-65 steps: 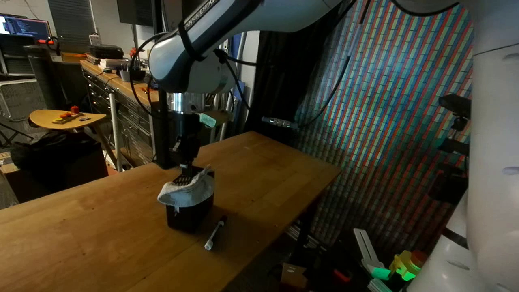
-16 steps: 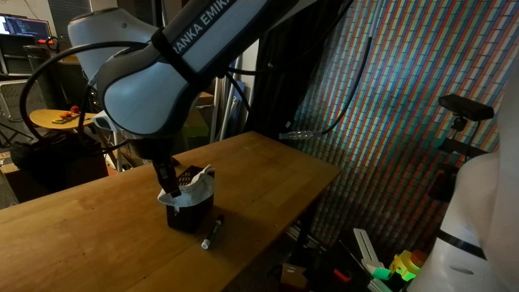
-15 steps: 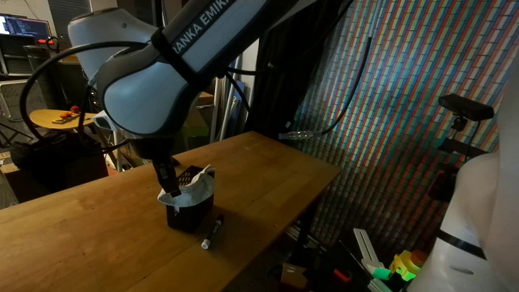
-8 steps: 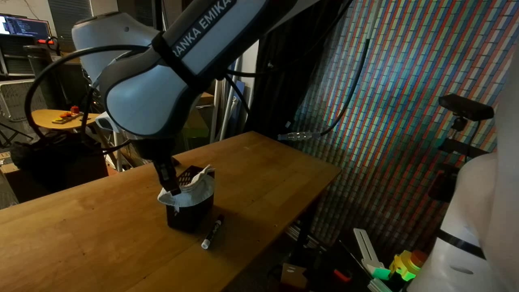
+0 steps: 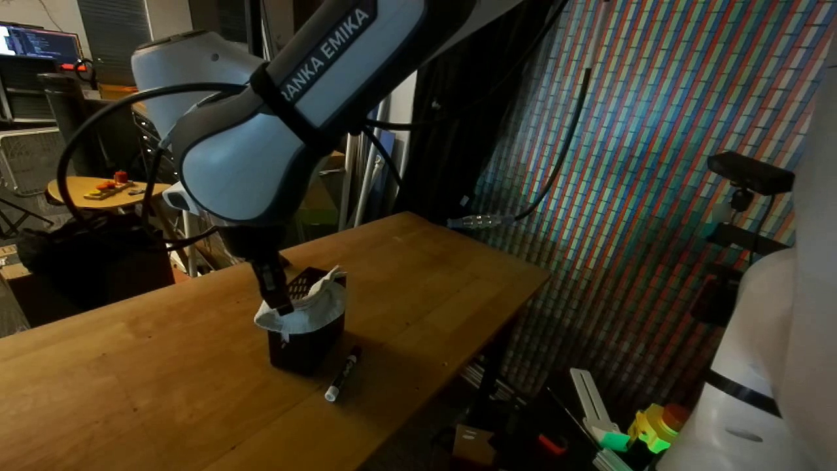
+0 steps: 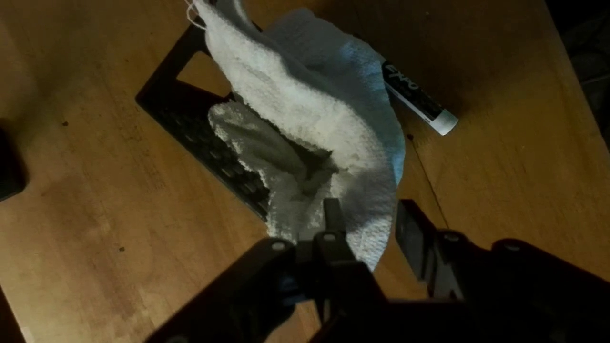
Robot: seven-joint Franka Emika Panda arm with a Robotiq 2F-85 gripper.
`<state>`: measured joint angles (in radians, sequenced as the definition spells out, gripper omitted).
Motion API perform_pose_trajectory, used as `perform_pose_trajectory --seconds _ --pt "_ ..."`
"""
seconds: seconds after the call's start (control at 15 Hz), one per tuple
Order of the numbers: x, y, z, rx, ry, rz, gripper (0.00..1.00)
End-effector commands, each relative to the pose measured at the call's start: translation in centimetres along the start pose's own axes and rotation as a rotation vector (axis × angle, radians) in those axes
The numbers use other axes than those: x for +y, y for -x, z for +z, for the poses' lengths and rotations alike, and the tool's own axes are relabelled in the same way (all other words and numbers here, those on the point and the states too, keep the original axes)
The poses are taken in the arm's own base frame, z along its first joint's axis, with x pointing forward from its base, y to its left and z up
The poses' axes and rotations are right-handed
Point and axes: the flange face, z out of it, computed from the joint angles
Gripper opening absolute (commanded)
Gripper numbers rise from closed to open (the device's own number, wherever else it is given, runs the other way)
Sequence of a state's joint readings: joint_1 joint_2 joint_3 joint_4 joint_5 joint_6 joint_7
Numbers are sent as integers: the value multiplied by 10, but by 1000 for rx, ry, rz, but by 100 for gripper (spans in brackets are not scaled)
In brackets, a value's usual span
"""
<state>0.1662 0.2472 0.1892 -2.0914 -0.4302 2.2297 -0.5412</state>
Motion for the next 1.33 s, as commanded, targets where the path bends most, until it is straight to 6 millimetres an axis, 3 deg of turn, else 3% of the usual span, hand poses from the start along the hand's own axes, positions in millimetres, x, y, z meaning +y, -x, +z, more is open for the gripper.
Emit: perform_pose_trajectory --seconds 0.0,0.07,0.13,0.33,0.53,0.6,0.8,1.27 --pt "9 0 -1 26 1 14 47" --pt "10 0 0 28 -1 16 45" --pt "10 1 1 28 -3 19 49" --pt "11 2 4 30 -9 28 16" --pt "13 5 3 29 -12 34 6" --pt "14 5 3 30 -12 35 11" --pt "16 7 2 33 -15 40 14" --pt "49 45 10 46 -38 145 12"
